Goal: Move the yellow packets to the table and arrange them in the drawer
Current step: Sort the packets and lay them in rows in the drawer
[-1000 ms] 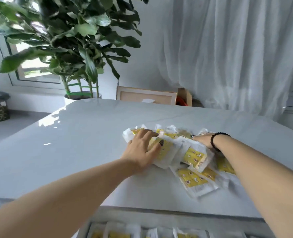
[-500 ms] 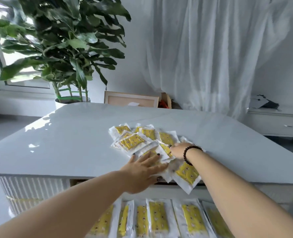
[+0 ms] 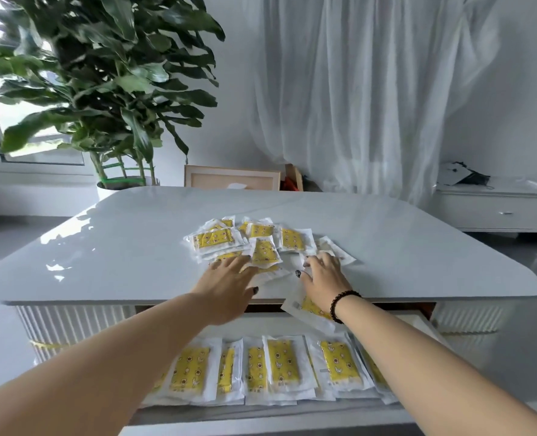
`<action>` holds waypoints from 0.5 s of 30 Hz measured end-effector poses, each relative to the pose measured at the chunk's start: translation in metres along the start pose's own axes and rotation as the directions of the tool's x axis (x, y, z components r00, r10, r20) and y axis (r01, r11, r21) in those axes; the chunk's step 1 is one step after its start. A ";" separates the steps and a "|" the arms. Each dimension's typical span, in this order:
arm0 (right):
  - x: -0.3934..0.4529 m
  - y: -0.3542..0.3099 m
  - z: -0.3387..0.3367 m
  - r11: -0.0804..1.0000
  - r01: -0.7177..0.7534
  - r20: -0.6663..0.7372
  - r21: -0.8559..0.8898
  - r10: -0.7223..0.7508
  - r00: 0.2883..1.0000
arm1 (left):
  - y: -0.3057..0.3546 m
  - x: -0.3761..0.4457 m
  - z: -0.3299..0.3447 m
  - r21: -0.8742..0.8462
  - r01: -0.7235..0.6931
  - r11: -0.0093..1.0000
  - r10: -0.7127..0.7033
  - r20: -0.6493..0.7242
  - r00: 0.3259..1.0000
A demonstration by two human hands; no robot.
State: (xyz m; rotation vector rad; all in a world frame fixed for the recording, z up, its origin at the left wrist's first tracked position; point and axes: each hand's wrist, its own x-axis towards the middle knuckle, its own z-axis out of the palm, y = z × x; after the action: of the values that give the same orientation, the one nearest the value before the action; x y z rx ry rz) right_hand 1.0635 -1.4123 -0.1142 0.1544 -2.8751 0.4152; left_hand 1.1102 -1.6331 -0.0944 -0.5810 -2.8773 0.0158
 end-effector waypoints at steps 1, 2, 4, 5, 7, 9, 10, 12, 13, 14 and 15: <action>-0.001 0.000 0.001 1.000 0.004 -0.031 -0.030 -0.004 0.999 | 0.009 -0.003 -0.001 -0.037 -0.033 0.999 0.032 -0.042 0.999; -0.002 -0.001 0.001 0.998 -0.002 -0.062 -0.056 -0.001 0.998 | 0.019 -0.006 -0.002 -0.072 -0.063 0.995 0.058 -0.074 0.996; -0.003 -0.003 0.001 0.996 -0.020 -0.100 -0.081 0.012 0.995 | 0.036 -0.011 -0.001 -0.110 -0.105 0.988 0.094 -0.103 0.990; -0.004 -0.005 0.001 0.997 -0.024 -0.101 -0.077 0.016 0.995 | 0.042 -0.013 0.001 -0.124 -0.114 0.986 0.101 -0.105 0.989; -0.008 -0.008 -0.002 0.999 -0.027 -0.087 -0.045 0.023 0.996 | 0.049 -0.016 0.002 -0.194 -0.091 0.977 0.075 -0.090 0.993; -0.011 -0.009 -0.006 0.998 -0.034 -0.067 -0.046 0.031 0.997 | 0.051 -0.018 0.001 -0.327 -0.012 0.945 -0.001 -0.040 0.999; -0.011 -0.010 -0.009 0.998 -0.049 -0.069 -0.044 0.046 0.997 | 0.051 -0.018 0.001 -0.416 0.039 0.908 -0.042 0.003 0.999; -0.010 -0.018 -0.017 0.993 -0.101 -0.099 0.057 0.106 0.989 | 0.049 -0.017 -0.003 -0.585 0.140 0.799 -0.105 0.094 0.990; -0.010 -0.024 -0.023 0.979 -0.128 -0.118 0.159 0.148 0.982 | 0.047 -0.017 -0.005 -0.664 0.199 0.721 -0.141 0.140 0.980; -0.008 -0.033 -0.030 0.949 -0.156 -0.132 0.275 0.198 0.971 | 0.046 -0.016 -0.009 -0.753 0.256 0.607 -0.178 0.185 0.966; -0.008 -0.042 -0.037 0.903 -0.179 -0.136 0.390 0.249 0.959 | 0.046 -0.016 -0.014 -0.840 0.304 0.449 -0.205 0.235 0.950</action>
State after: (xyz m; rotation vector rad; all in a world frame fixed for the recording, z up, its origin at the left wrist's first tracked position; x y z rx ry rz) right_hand 1.0846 -1.4407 -0.0703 -0.1350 -2.6086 0.9690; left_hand 1.1446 -1.5975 -0.0863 -0.2378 -2.8268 -1.6062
